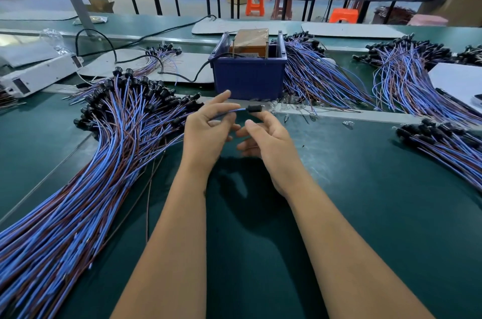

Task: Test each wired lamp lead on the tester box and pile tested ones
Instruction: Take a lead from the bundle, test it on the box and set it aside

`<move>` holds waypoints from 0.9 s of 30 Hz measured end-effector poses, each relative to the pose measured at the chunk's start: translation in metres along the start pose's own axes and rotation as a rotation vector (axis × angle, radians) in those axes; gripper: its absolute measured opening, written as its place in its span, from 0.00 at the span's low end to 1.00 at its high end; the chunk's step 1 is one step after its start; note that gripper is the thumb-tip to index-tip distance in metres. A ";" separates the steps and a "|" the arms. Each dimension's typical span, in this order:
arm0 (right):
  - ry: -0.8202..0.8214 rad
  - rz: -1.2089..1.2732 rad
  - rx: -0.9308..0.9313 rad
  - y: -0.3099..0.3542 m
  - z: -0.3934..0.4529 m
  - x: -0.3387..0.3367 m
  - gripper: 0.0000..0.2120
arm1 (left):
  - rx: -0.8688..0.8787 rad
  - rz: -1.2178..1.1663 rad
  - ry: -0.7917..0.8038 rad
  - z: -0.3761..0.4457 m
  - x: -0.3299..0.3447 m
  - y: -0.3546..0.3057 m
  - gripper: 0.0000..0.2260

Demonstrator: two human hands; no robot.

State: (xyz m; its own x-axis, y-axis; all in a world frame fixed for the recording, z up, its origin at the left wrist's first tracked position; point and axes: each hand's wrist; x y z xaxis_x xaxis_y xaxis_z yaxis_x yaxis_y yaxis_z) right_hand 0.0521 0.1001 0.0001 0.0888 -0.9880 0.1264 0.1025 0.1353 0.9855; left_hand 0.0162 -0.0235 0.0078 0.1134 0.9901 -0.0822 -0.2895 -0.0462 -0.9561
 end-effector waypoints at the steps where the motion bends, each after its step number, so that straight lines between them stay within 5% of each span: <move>1: 0.011 0.041 0.016 0.000 0.000 0.001 0.12 | 0.008 -0.035 0.007 -0.001 0.004 -0.002 0.10; 5: 0.041 0.196 0.091 0.000 0.005 -0.001 0.20 | 0.009 -0.415 0.037 -0.007 0.020 -0.017 0.11; 10: 0.155 0.410 0.259 0.006 0.004 -0.013 0.28 | -0.149 -0.713 0.462 -0.015 0.034 -0.033 0.15; 12: 0.165 0.524 0.253 0.011 0.000 -0.014 0.18 | -0.200 -0.685 0.645 -0.018 0.042 -0.034 0.18; 14: 0.164 0.513 0.283 0.013 -0.002 -0.018 0.35 | -0.203 -0.687 0.805 -0.019 0.044 -0.032 0.17; 17: 0.033 0.539 0.250 0.016 -0.001 -0.026 0.23 | -0.246 -0.642 1.062 -0.019 0.035 -0.029 0.22; 22: -0.222 0.614 0.156 0.011 0.005 -0.040 0.10 | -0.378 -0.190 1.325 -0.022 0.030 -0.019 0.21; 25: -0.173 0.572 0.083 0.012 0.003 -0.049 0.07 | -0.367 -0.257 1.234 -0.016 0.021 -0.015 0.19; 27: -0.082 0.544 0.067 0.015 0.001 -0.053 0.08 | -0.401 -0.309 0.898 -0.011 0.019 -0.012 0.18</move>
State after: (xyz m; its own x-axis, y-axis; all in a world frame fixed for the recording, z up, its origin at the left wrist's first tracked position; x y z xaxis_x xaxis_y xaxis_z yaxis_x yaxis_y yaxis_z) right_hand 0.0480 0.1545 0.0084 0.0332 -0.7797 0.6253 0.0002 0.6257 0.7801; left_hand 0.0320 -0.0058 0.0147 0.8449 0.5102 0.1605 0.1926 -0.0102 -0.9812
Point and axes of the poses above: each hand's wrist, its own z-axis towards the middle knuckle, its own x-axis out of the palm, y = z × x, and after that the axes turned 9 degrees about y, right-handed
